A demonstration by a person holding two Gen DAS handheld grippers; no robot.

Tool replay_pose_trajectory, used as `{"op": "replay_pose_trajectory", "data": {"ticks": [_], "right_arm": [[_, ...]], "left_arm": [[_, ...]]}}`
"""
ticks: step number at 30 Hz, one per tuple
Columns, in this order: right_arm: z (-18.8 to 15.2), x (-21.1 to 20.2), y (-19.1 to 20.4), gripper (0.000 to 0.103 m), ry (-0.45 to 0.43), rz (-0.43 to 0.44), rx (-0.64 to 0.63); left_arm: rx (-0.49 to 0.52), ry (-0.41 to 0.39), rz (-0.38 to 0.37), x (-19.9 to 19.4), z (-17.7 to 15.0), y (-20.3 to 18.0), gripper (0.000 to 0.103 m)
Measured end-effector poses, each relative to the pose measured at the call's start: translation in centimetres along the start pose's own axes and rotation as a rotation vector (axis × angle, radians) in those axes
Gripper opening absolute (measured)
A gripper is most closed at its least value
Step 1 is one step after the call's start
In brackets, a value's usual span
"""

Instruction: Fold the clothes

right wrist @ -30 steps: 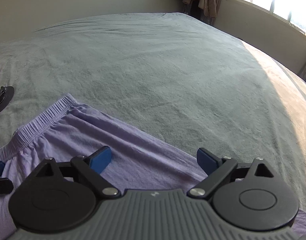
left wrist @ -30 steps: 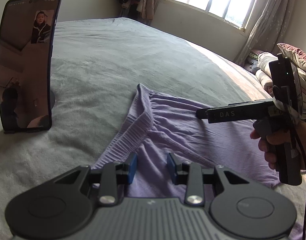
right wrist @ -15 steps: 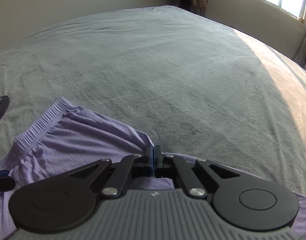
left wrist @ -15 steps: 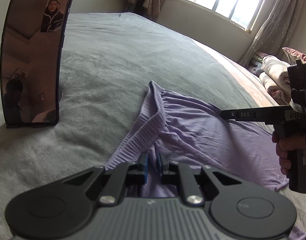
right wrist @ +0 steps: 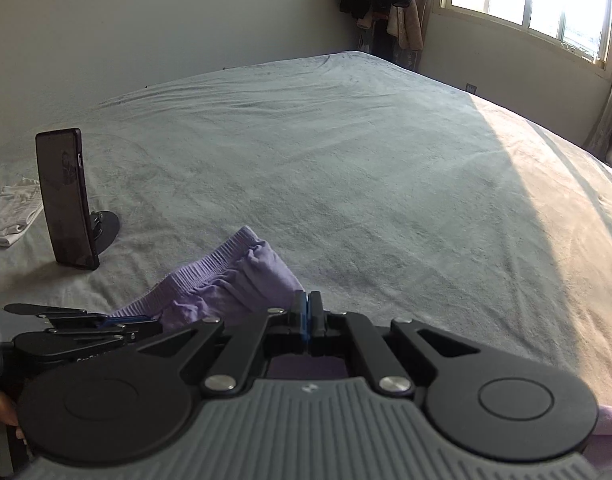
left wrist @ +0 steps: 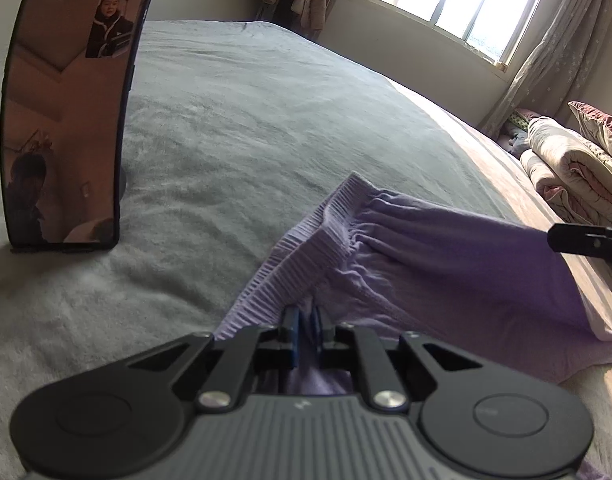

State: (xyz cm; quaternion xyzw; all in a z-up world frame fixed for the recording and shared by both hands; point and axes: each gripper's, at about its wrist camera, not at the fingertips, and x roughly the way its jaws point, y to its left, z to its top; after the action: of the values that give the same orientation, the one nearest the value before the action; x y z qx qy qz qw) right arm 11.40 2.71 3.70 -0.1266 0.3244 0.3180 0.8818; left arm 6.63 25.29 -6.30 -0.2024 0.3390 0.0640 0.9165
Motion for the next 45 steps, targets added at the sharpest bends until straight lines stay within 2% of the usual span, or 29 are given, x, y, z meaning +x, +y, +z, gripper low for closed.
{"op": "replay_pose_trajectory", "data": {"ticks": [11,15,20,24,26,27,29,30,31,33,38,42,45], "right_arm": [[-4.3,-5.5,4.9,0.000,0.038,0.151,0.029],[-6.7,-5.3,6.2,0.000,0.083,0.194,0.038],[-10.2,-2.1,6.7,0.000,0.182,0.202,0.092],[-11.2,-0.7,6.3,0.000,0.198,0.215,0.127],[-10.9,-0.8,6.0,0.006,0.196,0.234,0.139],[-10.6,-1.1,5.8,0.015,0.193,0.240,0.142],[-9.9,-1.7,5.3,0.015,0.178,0.250,0.149],[-9.6,-2.0,4.8,0.018,0.161,0.253,0.159],[-9.2,-1.9,4.3,0.032,0.142,0.248,0.178],[-8.3,-1.6,3.1,0.053,0.104,0.234,0.221],[-6.2,1.1,0.5,0.053,0.036,0.218,0.340],[-5.8,4.2,-1.0,0.053,0.027,0.216,0.438],[-6.0,5.9,-1.7,0.053,0.027,0.218,0.483]], "left_arm": [[-0.091,0.021,-0.057,0.0,0.1,1.7,0.005],[-0.098,0.016,-0.068,-0.1,-0.1,1.8,0.005],[-0.119,0.016,-0.089,-0.3,-0.2,2.2,0.005],[-0.115,0.022,-0.110,-0.8,-0.3,2.4,0.005],[-0.113,0.027,-0.124,-1.1,-0.3,2.6,0.005],[-0.112,0.029,-0.130,-1.3,-0.3,2.7,0.005],[-0.109,0.034,-0.144,-1.6,-0.3,2.9,0.005],[-0.108,0.037,-0.150,-1.8,-0.3,3.0,0.005],[-0.107,0.039,-0.158,-1.9,-0.3,3.1,0.005],[-0.108,0.041,-0.178,-2.0,-0.2,3.4,0.005],[-0.102,-0.005,-0.251,-2.5,0.2,3.2,0.005],[-0.067,-0.035,-0.328,-2.5,0.4,2.6,0.005],[-0.063,-0.025,-0.383,-1.7,0.5,2.3,0.004]]}}
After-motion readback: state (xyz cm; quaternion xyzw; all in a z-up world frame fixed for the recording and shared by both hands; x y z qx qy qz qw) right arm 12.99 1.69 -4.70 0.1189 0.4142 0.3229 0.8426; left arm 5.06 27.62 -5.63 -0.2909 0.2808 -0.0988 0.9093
